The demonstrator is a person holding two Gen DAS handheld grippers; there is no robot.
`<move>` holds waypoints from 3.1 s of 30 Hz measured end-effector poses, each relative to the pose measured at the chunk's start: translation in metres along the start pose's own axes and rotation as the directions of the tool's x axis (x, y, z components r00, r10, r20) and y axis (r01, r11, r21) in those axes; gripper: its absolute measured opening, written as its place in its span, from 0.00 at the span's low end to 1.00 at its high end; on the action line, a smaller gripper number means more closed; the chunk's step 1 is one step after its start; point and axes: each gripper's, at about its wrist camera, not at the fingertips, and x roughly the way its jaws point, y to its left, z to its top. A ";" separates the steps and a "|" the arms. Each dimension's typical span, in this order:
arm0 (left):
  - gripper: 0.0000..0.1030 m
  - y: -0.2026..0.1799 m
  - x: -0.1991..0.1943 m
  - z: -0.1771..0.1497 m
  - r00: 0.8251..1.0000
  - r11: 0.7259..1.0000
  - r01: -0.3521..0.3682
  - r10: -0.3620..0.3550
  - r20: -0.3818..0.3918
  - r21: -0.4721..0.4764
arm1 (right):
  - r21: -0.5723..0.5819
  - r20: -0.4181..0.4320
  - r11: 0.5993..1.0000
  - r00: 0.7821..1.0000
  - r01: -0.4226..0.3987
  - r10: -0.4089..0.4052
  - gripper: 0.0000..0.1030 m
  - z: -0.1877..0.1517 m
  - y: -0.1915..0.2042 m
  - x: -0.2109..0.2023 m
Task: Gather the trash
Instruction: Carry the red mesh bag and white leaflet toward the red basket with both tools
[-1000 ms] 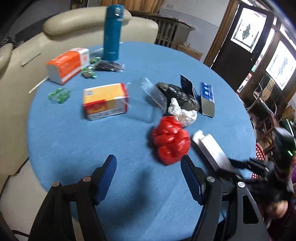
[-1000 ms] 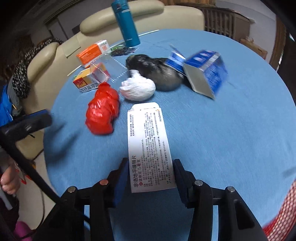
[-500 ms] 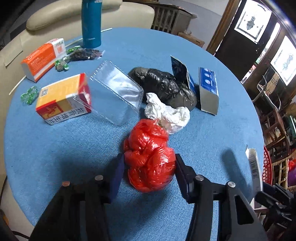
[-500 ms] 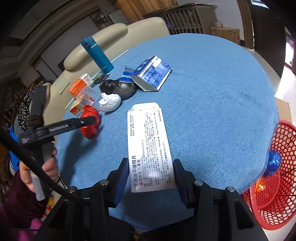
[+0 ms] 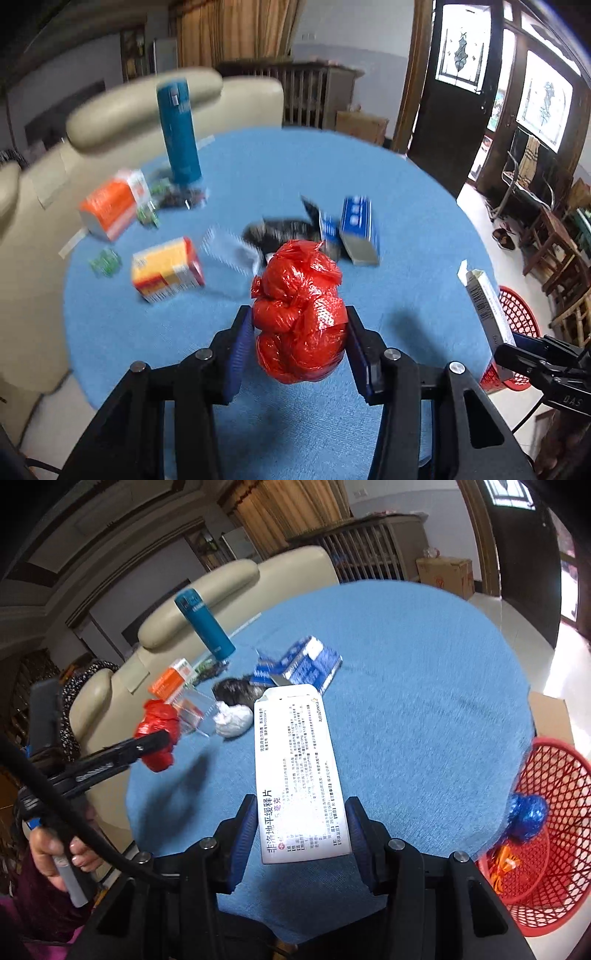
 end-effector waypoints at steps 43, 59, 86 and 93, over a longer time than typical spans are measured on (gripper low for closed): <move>0.49 -0.112 -0.101 0.024 0.965 0.960 -0.097 0.026 0.261 0.262 | 0.067 0.306 0.998 0.951 0.016 -0.036 0.49 -0.014 -0.033 -0.133; 0.49 -0.126 -0.097 0.022 0.966 0.946 -0.107 0.026 0.259 0.306 | 0.084 0.336 0.996 0.940 0.026 -0.053 0.49 -0.022 -0.043 -0.144; 0.49 -0.188 -0.078 0.023 0.972 0.898 -0.032 -0.074 0.222 0.439 | 0.204 0.399 0.978 0.907 0.053 -0.133 0.49 -0.043 -0.088 -0.179; 0.49 -0.214 -0.064 0.023 0.978 0.876 0.061 -0.148 0.146 0.479 | 0.297 0.398 0.952 0.897 0.073 -0.193 0.49 -0.063 -0.124 -0.192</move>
